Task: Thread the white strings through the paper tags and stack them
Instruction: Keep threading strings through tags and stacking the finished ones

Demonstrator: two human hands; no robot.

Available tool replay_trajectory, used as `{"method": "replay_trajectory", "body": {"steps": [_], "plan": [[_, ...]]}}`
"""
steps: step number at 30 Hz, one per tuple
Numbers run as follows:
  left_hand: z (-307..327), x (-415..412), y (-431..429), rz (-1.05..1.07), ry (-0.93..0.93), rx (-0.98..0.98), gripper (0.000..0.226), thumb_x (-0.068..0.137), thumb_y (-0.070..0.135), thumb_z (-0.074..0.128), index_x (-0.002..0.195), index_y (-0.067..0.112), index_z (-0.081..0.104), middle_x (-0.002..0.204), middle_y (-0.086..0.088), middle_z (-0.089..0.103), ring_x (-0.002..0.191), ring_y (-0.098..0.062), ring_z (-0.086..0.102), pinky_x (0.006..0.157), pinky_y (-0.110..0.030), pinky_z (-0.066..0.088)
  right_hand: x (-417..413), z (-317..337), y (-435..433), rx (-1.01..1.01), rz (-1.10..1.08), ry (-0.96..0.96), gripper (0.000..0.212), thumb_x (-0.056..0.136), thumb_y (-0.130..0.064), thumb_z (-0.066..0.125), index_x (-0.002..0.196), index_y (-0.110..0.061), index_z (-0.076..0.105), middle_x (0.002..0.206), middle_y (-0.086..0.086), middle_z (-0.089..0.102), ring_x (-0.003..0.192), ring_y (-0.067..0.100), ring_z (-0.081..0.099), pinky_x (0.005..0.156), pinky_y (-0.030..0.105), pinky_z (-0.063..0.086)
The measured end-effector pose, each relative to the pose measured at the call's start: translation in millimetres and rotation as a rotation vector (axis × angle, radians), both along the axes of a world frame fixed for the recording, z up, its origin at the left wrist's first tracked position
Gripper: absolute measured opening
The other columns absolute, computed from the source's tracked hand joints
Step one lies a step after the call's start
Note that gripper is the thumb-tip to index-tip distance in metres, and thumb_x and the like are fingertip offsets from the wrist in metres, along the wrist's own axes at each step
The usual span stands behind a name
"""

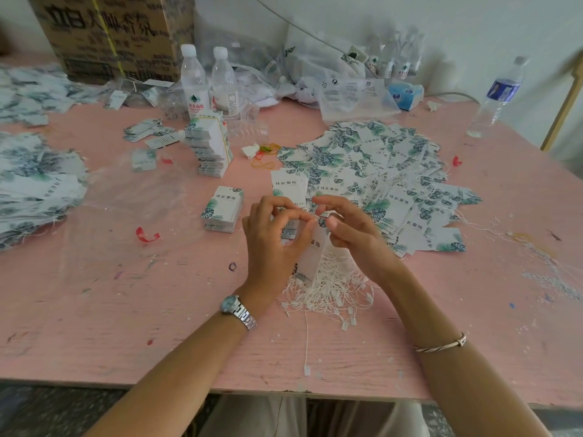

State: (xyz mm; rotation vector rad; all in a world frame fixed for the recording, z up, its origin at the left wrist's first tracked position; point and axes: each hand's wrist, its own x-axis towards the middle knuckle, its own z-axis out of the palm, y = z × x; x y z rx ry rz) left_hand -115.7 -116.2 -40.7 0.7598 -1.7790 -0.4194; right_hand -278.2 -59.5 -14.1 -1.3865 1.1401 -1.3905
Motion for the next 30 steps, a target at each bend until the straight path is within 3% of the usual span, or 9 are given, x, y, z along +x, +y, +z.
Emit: {"method": "replay_trajectory", "body": {"steps": [3, 6, 9, 13, 17, 20, 24, 27, 30], "plan": [[0.9, 0.8, 0.3, -0.007, 0.000, 0.014, 0.018, 0.089, 0.035, 0.068, 0.092, 0.018, 0.075, 0.105, 0.001, 0.056, 0.100, -0.022, 0.055, 0.091, -0.041, 0.038, 2.3, -0.7, -0.9, 0.011, -0.055, 0.000, 0.026, 0.092, -0.017, 0.063, 0.116, -0.025, 0.069, 0.077, 0.017, 0.042, 0.062, 0.034, 0.032, 0.061, 0.031, 0.032], [2.2, 1.0, 2.3, -0.018, 0.003, 0.037, 0.022, 0.090, 0.036, 0.066, 0.091, 0.016, 0.074, 0.106, 0.003, 0.054, 0.101, -0.022, 0.055, 0.092, -0.035, 0.034, 3.0, 0.7, -0.2, 0.025, -0.079, -0.010, 0.021, 0.094, -0.013, 0.060, 0.108, -0.022, 0.071, 0.071, 0.032, 0.030, 0.066, 0.050, 0.035, 0.071, 0.046, 0.034], [3.0, 0.5, 3.2, -0.016, -0.005, 0.037, 0.022, 0.089, 0.036, 0.066, 0.091, 0.015, 0.075, 0.105, -0.001, 0.057, 0.104, -0.020, 0.055, 0.093, -0.030, 0.032, 5.5, 3.2, 0.6, -0.008, -0.089, 0.005, 0.014, 0.092, -0.014, 0.063, 0.098, -0.022, 0.073, 0.084, 0.030, 0.046, 0.072, 0.037, 0.048, 0.067, 0.042, 0.043], [1.8, 0.2, 1.7, -0.013, 0.009, 0.004, 0.021, 0.089, 0.036, 0.067, 0.092, 0.016, 0.075, 0.105, 0.002, 0.056, 0.103, -0.020, 0.055, 0.092, -0.034, 0.036, 7.4, 3.8, 0.5, -0.013, -0.089, -0.024, 0.014, 0.088, -0.013, 0.067, 0.088, -0.024, 0.076, 0.099, -0.008, 0.060, 0.086, 0.013, 0.061, 0.068, 0.022, 0.051], [3.8, 4.9, -3.1, 0.064, -0.045, -0.130, 0.020, 0.094, 0.034, 0.062, 0.097, 0.016, 0.071, 0.105, -0.002, 0.061, 0.101, -0.018, 0.055, 0.087, -0.030, 0.032, 6.6, 3.6, 0.1, 0.002, -0.130, -0.009, 0.014, 0.085, -0.017, 0.070, 0.082, -0.029, 0.077, 0.095, -0.012, 0.060, 0.082, 0.011, 0.059, 0.065, 0.019, 0.047], [9.1, 20.4, -21.5, 0.329, -0.163, -0.212, 0.024, 0.100, 0.034, 0.049, 0.113, 0.016, 0.059, 0.109, -0.005, 0.062, 0.099, -0.017, 0.049, 0.081, -0.026, 0.026, 6.5, 5.1, -0.1, 0.022, -0.163, -0.053, 0.017, 0.083, -0.015, 0.069, 0.076, -0.028, 0.077, 0.094, -0.005, 0.056, 0.071, 0.007, 0.058, 0.056, 0.014, 0.042], [10.0, 48.6, -49.0, 0.698, -0.348, 0.012, 0.037, 0.098, 0.037, 0.052, 0.124, 0.011, 0.058, 0.119, -0.013, 0.057, 0.105, -0.030, 0.047, 0.081, -0.036, 0.029, 5.1, 5.9, 0.5, 0.055, -0.212, -0.029, 0.013, 0.081, -0.020, 0.070, 0.074, -0.029, 0.075, 0.088, 0.003, 0.053, 0.072, 0.023, 0.052, 0.055, 0.023, 0.036], [4.3, 61.1, -57.2, 0.736, -0.532, 0.144, 0.041, 0.094, 0.039, 0.059, 0.122, 0.008, 0.062, 0.121, -0.014, 0.053, 0.108, -0.036, 0.045, 0.083, -0.044, 0.032, 5.9, 5.9, 0.8, 0.062, -0.211, -0.033, 0.011, 0.081, -0.020, 0.071, 0.074, -0.027, 0.075, 0.089, 0.001, 0.055, 0.073, 0.023, 0.051, 0.055, 0.023, 0.035], [0.8, 65.1, -61.2, 0.742, -0.561, 0.264, 0.046, 0.092, 0.043, 0.063, 0.118, 0.006, 0.067, 0.122, -0.015, 0.053, 0.112, -0.037, 0.042, 0.087, -0.046, 0.033, 6.3, 6.7, 0.8, 0.066, -0.216, -0.035, 0.012, 0.081, -0.020, 0.070, 0.073, -0.027, 0.074, 0.088, 0.005, 0.052, 0.072, 0.025, 0.046, 0.053, 0.020, 0.032]]}}
